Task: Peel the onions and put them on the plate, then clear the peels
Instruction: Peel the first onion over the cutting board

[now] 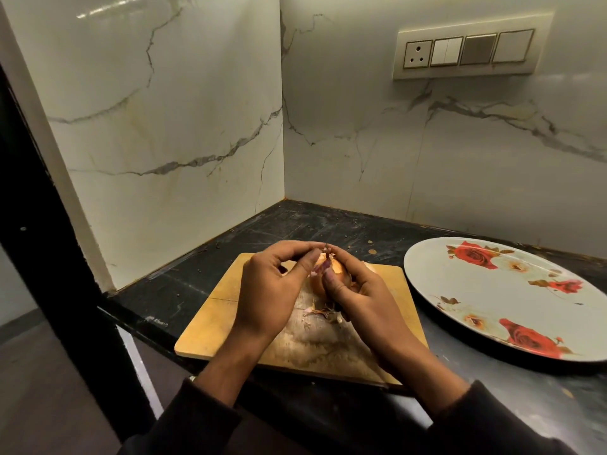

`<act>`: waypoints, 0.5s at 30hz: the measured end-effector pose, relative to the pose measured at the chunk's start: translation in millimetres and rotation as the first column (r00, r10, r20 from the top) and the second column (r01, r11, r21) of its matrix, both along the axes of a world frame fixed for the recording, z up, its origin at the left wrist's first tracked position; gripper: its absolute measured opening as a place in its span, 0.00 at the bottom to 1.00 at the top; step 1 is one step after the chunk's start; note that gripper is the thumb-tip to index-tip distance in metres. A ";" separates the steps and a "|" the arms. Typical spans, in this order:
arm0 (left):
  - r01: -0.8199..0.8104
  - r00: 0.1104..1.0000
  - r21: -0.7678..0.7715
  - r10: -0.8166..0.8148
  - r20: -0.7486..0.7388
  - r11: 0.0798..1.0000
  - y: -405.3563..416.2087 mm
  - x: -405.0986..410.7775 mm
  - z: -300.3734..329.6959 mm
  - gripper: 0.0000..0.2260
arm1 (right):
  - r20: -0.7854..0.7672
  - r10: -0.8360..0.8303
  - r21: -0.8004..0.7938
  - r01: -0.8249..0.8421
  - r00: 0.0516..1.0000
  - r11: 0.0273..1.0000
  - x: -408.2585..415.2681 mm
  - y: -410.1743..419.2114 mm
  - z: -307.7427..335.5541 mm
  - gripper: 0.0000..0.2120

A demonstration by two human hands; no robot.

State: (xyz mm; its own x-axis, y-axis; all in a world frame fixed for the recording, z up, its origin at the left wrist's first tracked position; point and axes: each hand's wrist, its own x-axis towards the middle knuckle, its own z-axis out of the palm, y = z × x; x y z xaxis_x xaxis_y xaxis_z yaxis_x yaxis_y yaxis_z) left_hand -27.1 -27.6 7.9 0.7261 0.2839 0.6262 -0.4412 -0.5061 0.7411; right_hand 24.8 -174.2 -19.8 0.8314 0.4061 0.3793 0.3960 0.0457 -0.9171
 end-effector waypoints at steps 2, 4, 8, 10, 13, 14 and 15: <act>0.012 1.000 0.139 -0.012 0.002 0.990 -2.5 -0.3 8.3 0.08 | 0.029 0.018 -0.030 -0.017 0.999 0.999 -0.9 -0.3 0.0 0.19; 0.007 1.000 0.205 -0.002 -0.022 0.979 -0.6 3.0 12.6 0.08 | 0.039 0.004 -0.060 -0.002 0.999 0.998 0.9 -1.0 -1.7 0.20; 0.036 0.997 0.281 -0.014 -0.080 0.959 10.2 9.4 14.7 0.10 | 0.003 0.004 -0.062 -0.004 1.000 0.998 4.2 -0.8 -2.9 0.23; 0.014 0.998 0.336 0.008 -0.063 0.942 10.8 10.5 15.3 0.10 | 0.006 0.000 -0.068 0.001 1.000 0.998 4.7 -0.5 -4.2 0.24; -0.018 0.999 0.368 0.030 -0.026 0.930 6.8 9.8 15.4 0.10 | 0.023 -0.006 -0.062 0.008 1.000 0.998 5.0 -0.4 -4.9 0.23; -0.017 0.999 0.356 0.030 -0.030 0.934 6.1 9.5 14.9 0.09 | 0.028 -0.012 -0.059 0.013 1.000 0.998 5.3 -0.4 -5.3 0.23; -0.014 0.999 0.337 0.027 -0.036 0.941 5.3 8.7 14.3 0.09 | 0.032 -0.016 -0.054 0.018 0.999 0.998 4.3 -0.8 -4.9 0.22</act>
